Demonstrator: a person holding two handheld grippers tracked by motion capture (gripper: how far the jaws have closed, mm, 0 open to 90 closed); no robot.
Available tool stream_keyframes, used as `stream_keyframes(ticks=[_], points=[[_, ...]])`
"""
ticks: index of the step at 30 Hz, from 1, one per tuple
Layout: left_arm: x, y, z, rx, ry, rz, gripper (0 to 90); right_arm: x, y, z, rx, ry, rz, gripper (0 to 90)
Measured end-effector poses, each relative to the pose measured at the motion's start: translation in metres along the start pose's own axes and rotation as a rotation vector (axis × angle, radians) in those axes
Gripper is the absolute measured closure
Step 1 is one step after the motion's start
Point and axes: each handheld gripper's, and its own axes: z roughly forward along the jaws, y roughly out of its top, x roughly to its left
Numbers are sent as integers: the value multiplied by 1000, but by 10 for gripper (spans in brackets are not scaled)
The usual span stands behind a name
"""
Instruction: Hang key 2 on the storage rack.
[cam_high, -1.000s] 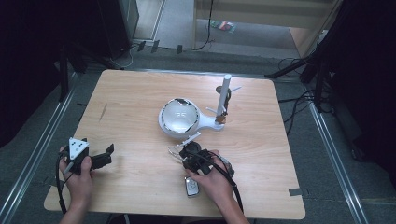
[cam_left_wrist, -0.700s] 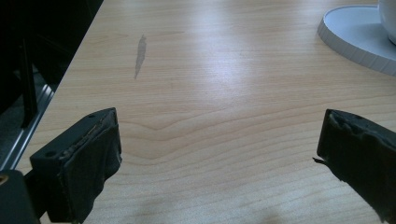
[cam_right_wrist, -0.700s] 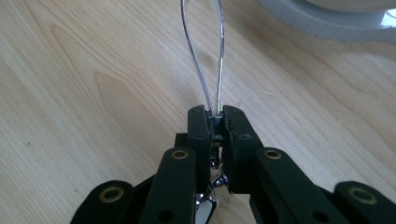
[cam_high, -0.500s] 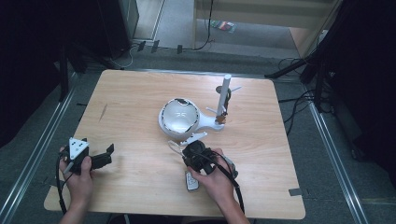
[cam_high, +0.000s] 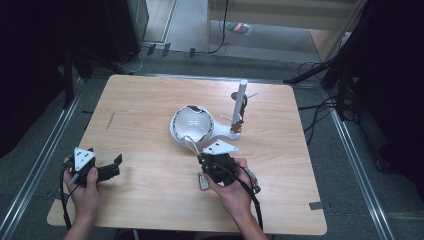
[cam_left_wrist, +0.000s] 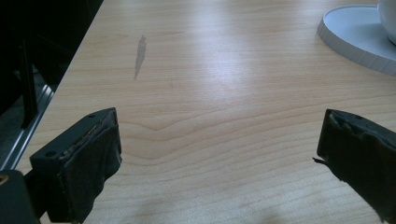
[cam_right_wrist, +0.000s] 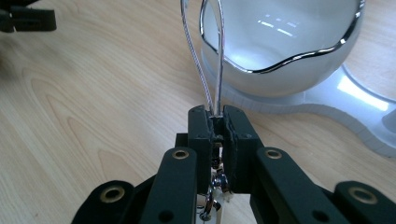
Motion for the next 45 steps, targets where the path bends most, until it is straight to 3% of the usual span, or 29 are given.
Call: stream_keyframes(ticks=[4,8,12,18,24,34,45], points=[[0,0,0,1,0,1,0,-1,0,-4,-36,-23,4,840],[0,0,0,0,1,0,0,0,-3,-7,-135,-76,-14,839],[0,0,0,0,-2,2,0,-1,-4,-12,-199,-97,-12,839],[0,0,0,1,-2,2,0,-5,-6,-17,-272,-111,-31,840],[0,0,0,1,-2,3,0,-8,-8,-22,-337,-169,-36,840],[0,0,0,1,-2,6,0,-12,-10,-32,-419,-258,-4,840],[0,0,0,-5,7,2,0,-18,-12,-40,-449,-347,11,840]])
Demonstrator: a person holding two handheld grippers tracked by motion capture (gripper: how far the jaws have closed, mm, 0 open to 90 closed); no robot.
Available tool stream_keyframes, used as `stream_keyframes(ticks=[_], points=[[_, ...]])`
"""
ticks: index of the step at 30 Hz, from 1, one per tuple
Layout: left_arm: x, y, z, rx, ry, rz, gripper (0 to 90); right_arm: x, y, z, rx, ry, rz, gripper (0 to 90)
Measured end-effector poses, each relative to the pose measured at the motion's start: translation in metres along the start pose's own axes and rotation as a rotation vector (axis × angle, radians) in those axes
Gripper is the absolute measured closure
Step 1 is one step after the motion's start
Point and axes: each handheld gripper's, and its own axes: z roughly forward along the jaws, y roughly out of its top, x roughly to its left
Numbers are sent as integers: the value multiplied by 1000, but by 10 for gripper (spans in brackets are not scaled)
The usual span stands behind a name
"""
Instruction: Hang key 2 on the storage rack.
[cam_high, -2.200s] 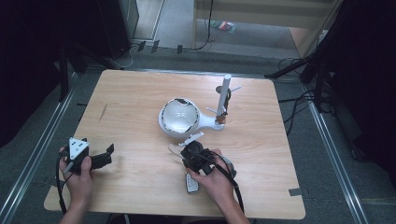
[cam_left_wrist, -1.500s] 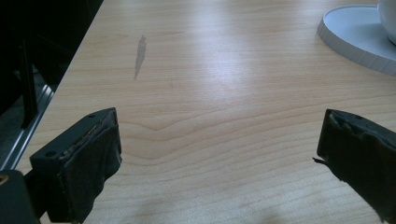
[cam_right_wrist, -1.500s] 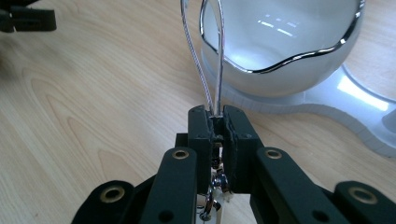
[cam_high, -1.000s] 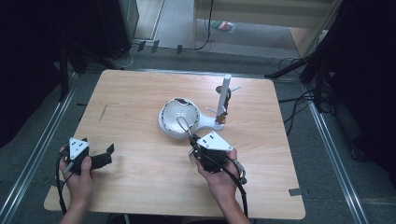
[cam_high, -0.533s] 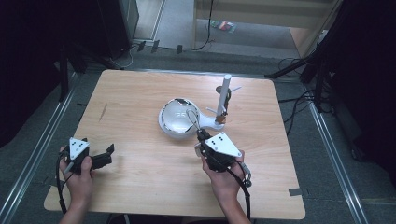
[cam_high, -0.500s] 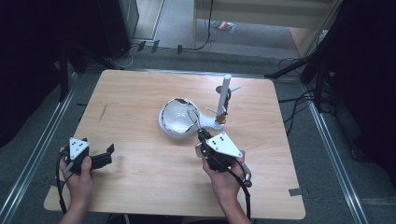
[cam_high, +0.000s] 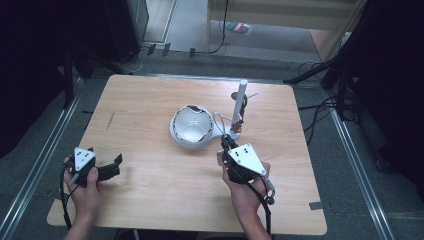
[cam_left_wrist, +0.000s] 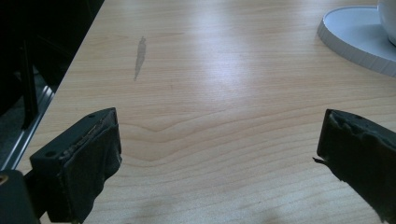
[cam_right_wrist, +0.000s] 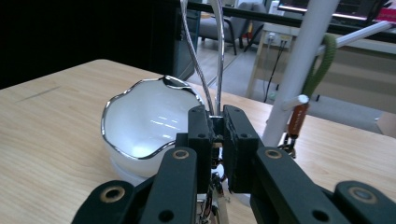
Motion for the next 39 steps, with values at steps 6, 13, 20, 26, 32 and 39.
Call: stream_keyframes(ticks=[6,13,20,26,32,39], points=[[0,0,0,-2,6,3,0,-4,0,-3,-30,-53,-7,840],[0,0,0,-2,5,3,0,-13,0,-4,-30,-97,10,839],[0,0,0,-6,3,-2,0,-20,-1,-4,-31,-127,18,839],[0,0,0,-3,3,0,0,-23,-2,-4,-29,-138,23,839],[0,0,0,-5,2,0,0,-27,-6,-1,-10,-152,34,839],[0,0,0,-3,1,3,0,-30,-12,5,13,-158,47,839]])
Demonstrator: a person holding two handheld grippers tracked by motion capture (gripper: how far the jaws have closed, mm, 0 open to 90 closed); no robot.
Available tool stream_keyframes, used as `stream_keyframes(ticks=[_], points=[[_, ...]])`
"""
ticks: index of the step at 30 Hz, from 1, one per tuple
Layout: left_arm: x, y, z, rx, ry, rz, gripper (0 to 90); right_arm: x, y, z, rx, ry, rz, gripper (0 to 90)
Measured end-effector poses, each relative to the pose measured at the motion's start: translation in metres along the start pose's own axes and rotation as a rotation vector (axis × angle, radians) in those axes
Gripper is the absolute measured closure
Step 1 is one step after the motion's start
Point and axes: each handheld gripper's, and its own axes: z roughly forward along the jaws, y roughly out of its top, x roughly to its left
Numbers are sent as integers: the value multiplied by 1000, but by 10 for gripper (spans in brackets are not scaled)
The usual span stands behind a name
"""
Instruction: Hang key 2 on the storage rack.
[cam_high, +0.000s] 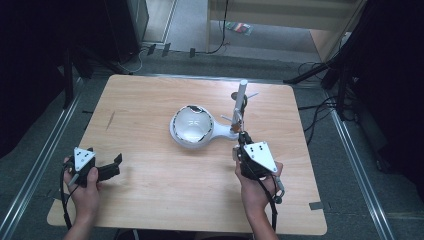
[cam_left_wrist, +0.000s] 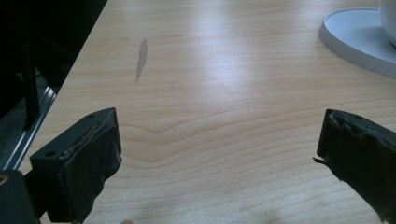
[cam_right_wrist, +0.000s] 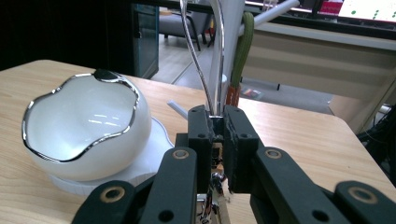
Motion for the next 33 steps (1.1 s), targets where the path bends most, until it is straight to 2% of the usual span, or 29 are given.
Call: stream_keyframes(ticks=[12,27,33], points=[[0,0,0,-1,2,3,0,-7,-10,14,63,-9,35,839],[0,0,-1,-2,3,3,0,-11,-17,29,162,7,75,839],[-1,0,-1,-6,4,2,0,-14,-16,33,199,8,116,838]])
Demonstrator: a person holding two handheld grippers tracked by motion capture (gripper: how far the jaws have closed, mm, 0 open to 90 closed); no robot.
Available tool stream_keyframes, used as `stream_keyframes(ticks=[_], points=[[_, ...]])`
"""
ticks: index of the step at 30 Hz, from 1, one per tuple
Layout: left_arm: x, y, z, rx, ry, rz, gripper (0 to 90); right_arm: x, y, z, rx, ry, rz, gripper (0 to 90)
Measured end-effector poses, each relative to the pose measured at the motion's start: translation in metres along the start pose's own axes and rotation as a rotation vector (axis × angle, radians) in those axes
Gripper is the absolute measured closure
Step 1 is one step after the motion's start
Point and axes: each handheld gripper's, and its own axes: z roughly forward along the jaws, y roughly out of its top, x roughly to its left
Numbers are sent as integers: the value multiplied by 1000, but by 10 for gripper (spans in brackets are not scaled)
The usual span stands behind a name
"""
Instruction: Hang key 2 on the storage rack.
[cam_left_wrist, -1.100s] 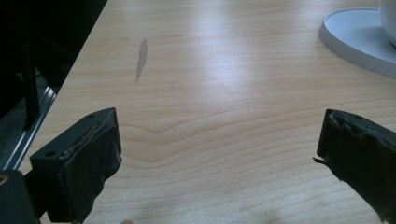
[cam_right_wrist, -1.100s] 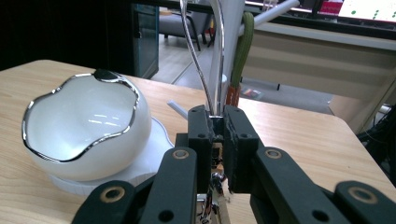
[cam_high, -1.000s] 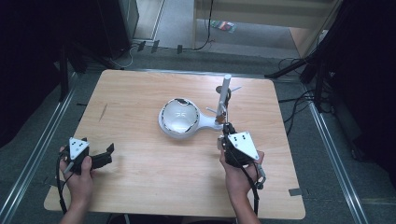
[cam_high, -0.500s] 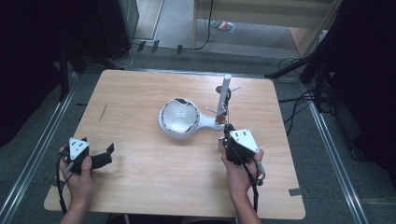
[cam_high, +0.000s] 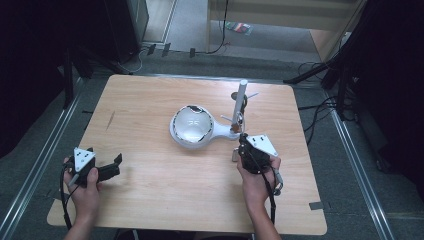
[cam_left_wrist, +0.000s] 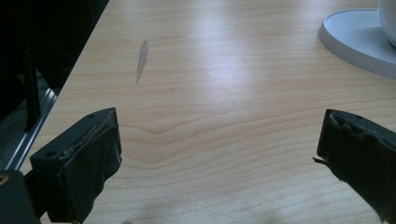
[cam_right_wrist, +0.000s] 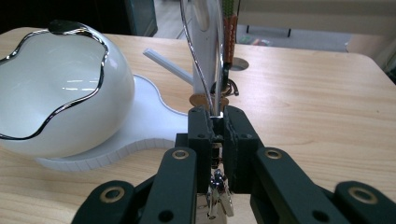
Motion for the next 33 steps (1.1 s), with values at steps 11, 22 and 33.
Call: stream_keyframes(ticks=[11,22,33], points=[[0,0,0,-2,-2,-1,0,-2,2,10,61,7,27,838],[0,0,0,-2,-2,-1,0,-5,1,16,75,38,48,769],[0,0,0,-2,-1,0,0,-14,-4,14,7,68,51,571]])
